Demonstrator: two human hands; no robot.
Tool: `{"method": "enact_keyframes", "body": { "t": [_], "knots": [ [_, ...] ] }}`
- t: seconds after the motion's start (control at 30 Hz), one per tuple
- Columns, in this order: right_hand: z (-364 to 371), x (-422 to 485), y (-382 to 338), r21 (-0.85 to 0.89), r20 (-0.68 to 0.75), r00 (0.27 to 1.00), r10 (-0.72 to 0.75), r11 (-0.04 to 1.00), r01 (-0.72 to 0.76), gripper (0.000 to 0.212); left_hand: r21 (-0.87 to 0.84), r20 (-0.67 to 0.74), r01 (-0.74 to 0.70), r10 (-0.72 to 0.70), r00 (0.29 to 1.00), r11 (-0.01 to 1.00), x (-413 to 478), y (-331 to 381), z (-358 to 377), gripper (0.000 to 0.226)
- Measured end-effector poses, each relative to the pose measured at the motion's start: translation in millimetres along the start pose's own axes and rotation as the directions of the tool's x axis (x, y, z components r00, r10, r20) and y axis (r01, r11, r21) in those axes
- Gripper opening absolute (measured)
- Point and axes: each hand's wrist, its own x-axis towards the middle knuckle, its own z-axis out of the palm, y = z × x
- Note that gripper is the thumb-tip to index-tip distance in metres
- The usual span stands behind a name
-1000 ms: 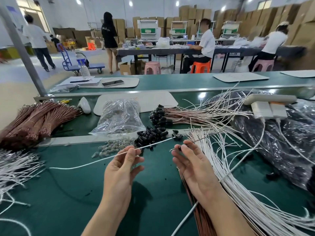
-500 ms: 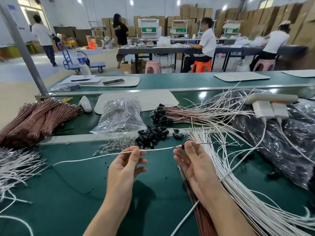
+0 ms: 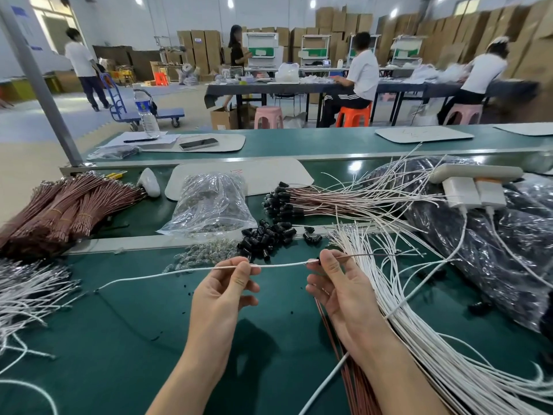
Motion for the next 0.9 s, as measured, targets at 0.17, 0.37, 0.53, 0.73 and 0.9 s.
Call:
{"method": "enact_keyframes", "body": {
  "t": [0.17,0.37,0.53,0.73,0.9],
  "knots": [
    [1,-1,0,-0.062,0.005,0.999,-0.035,0.997,0.035,0.027,-0.006,0.014,0.009,-0.009,1.0,1.0,0,0,-1,0.031],
    [0,-2,-2,-0.063,0.009,0.998,-0.058,0.996,0.059,0.028,0.025,0.024,0.002,-0.003,1.0,1.0,-1,2,1,0.039],
    [1,-4,-2,-0.126,0.025,0.996,-0.085,0.988,0.087,0.038,-0.004,0.021,0.043,-0.043,0.999,0.999,-2,3,2,0.04],
    [1,-4,1,-0.154,0.05,0.995,-0.084,0.984,0.091,0.041,-0.171,0.058,0.16,-0.152,0.987,0.972,-5,7,7,0.02],
    [0,-5,1,-0.152,0.044,0.997,-0.069,0.986,0.075,0.043,-0.233,0.069,0.181,-0.17,0.983,0.955,-6,11,9,0.017]
  ]
}}
